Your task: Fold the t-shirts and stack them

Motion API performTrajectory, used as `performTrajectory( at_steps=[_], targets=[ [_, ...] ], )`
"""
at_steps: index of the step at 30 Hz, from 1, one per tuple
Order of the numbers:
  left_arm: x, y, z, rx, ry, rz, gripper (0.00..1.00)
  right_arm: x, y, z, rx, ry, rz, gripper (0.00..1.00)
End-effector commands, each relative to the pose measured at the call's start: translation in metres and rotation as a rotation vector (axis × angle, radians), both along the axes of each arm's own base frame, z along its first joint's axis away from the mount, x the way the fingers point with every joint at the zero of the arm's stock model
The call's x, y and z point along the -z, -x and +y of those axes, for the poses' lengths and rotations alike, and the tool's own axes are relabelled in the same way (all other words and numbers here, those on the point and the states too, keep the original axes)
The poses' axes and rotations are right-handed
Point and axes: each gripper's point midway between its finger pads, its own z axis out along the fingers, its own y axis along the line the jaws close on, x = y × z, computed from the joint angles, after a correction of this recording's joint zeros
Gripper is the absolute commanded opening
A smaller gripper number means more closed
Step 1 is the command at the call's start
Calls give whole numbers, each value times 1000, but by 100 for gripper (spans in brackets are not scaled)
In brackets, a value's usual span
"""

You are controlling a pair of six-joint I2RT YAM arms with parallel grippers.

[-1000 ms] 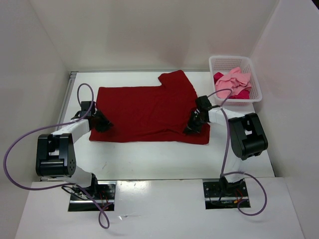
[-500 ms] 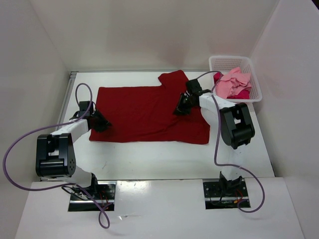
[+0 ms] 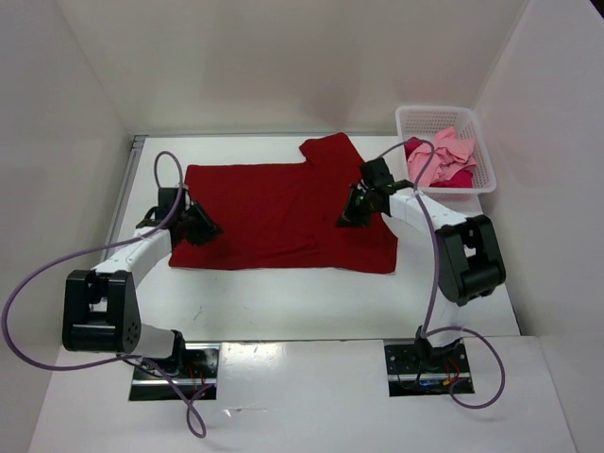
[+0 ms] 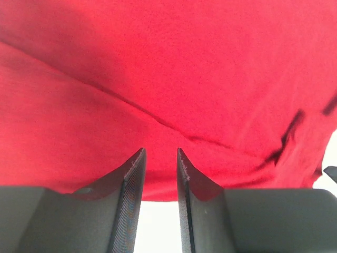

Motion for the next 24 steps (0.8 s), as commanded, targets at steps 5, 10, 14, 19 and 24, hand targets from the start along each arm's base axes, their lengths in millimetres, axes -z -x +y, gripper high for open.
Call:
performTrajectory(
  at_steps=[5,10,14,19,24],
  targets=[
    [1,5,-66,173,4,2,37,43,49,-20,26,66,80,0],
    [35,21,-65,180,20,109,37,71,57,-34,64,148,143,0],
    [53,40,-47,125,75,183,37,94,95,-43,71,154,246,0],
    [73,73,-27,48,102,302,37,96,132,-55,100,174,296,0],
    [66,91,-5,-49,113,312,35,84,153,-52,106,149,315,0]
  ],
)
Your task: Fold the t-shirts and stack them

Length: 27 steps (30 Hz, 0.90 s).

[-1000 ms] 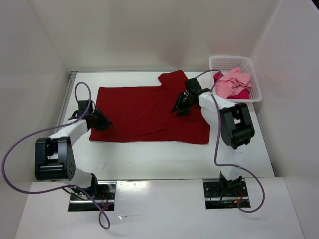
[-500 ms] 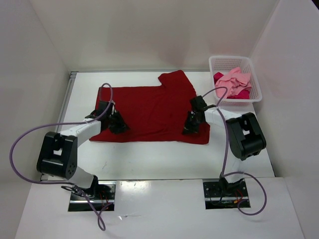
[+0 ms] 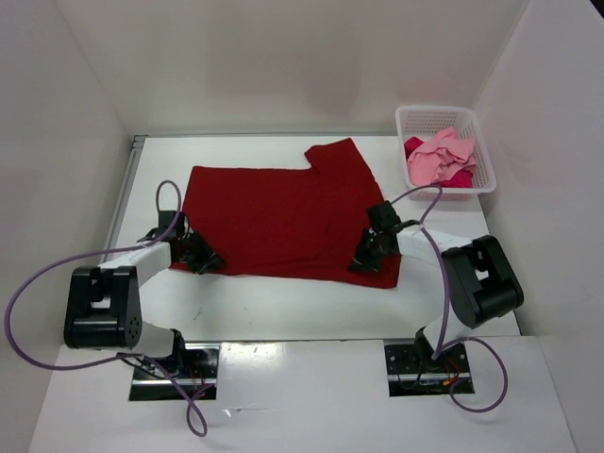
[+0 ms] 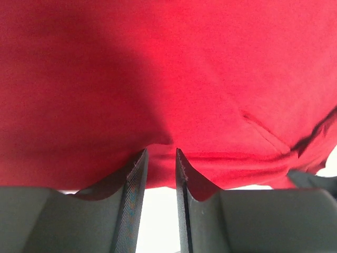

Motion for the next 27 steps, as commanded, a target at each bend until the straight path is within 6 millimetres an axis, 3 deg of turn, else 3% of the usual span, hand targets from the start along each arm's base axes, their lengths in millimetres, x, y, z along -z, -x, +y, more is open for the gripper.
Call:
performTrajectory(
  at_steps=[1,5,6,8,10,11,12,13,14,15,16,17,18,19,21,24,27],
  targets=[
    [10,35,14,-56,-8,113,35,14,47,-13,0,82,135,0],
    [6,48,2,-60,62,123,35,8,56,-6,-30,63,149,6],
    [2,51,0,-54,73,115,35,0,47,-2,-30,56,131,10],
    [-31,30,-1,-29,77,1,31,-26,25,4,-65,57,60,23],
    [-62,-2,11,-27,22,-108,28,-48,2,4,-82,68,-12,29],
    [-93,-37,19,-26,-14,-194,26,-56,-11,5,-79,62,-42,33],
    [-108,-56,25,-23,-45,-251,26,-74,-34,11,-76,47,-98,33],
    [-129,-92,38,-62,-104,-325,24,-83,-48,13,-80,30,-138,24],
    [-135,-109,46,-74,-140,-351,22,-93,-71,21,-88,17,-192,17],
    [-139,-125,52,-93,-165,-368,22,-94,-80,24,-95,19,-200,11],
    [-124,-147,60,-110,-188,-359,21,-97,-91,27,-110,20,-222,2],
    [-136,-171,68,-135,-216,-406,21,-109,-108,33,-109,9,-259,0],
    [-136,-187,71,-145,-227,-424,22,-101,-117,38,-125,9,-253,0],
    [-106,-203,76,-152,-242,-361,22,-113,-132,43,-136,4,-297,0],
    [-95,-240,93,-172,-291,-356,28,-108,-143,47,-147,10,-296,0],
    [-84,-274,114,-208,-357,-360,51,-115,-163,47,-155,-6,-345,6],
    [-60,-293,127,-206,-392,-333,61,-104,-167,48,-170,-20,-326,7]
  ],
)
